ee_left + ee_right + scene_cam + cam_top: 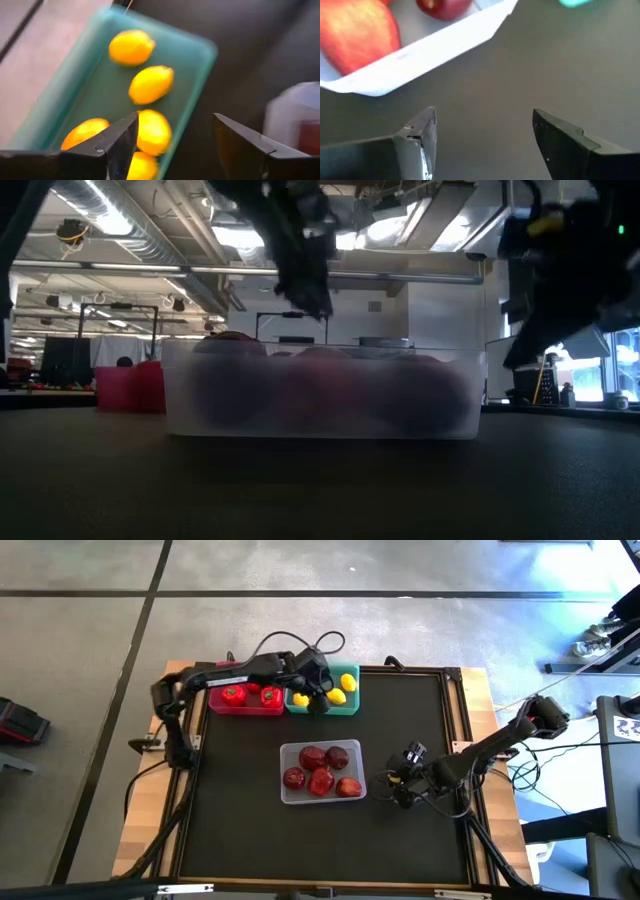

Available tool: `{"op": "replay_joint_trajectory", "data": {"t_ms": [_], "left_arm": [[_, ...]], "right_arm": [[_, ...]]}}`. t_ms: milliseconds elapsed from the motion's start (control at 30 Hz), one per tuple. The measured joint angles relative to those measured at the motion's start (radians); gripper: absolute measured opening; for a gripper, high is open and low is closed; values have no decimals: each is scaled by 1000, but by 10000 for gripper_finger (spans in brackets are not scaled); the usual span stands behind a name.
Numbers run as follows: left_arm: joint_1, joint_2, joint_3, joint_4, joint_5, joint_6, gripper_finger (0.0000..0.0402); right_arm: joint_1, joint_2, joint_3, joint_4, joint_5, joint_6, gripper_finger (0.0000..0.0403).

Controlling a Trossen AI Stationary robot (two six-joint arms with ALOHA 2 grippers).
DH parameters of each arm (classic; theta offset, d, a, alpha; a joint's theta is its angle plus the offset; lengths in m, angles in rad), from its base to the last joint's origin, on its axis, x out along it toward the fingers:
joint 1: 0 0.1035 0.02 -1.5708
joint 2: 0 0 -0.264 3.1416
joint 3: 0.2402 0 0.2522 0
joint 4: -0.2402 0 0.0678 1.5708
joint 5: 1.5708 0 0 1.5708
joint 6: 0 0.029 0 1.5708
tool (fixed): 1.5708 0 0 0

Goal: Sort produce into baskets
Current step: Return to Home Position

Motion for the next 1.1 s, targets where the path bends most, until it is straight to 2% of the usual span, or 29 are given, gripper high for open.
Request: {"op": "replay_joint_trajectory", "data": {"t_ms": [167,267,467,633,700,900,1100], "left_arm": [[-86,-132,-23,-22,-5,51,191],[-148,-231,-100,13,-11,65,142],[-243,-452,-377,175,-5,59,54],[-291,-632,-616,366,55,29,9],[-304,-697,-702,428,53,9,3],[-334,-886,-919,622,52,-25,12],[-338,-999,-1037,656,42,-18,12]], "right_arm": [[-3,-88,49,-21,-8,-201,242],[-36,-151,49,10,-94,-310,217],[-139,-242,23,110,-298,-519,121],[-242,-300,-52,206,-464,-615,27],[-269,-331,-86,250,-484,-629,8],[-289,-460,-181,380,-504,-632,29],[-288,-613,-285,498,-504,-627,14]]}}
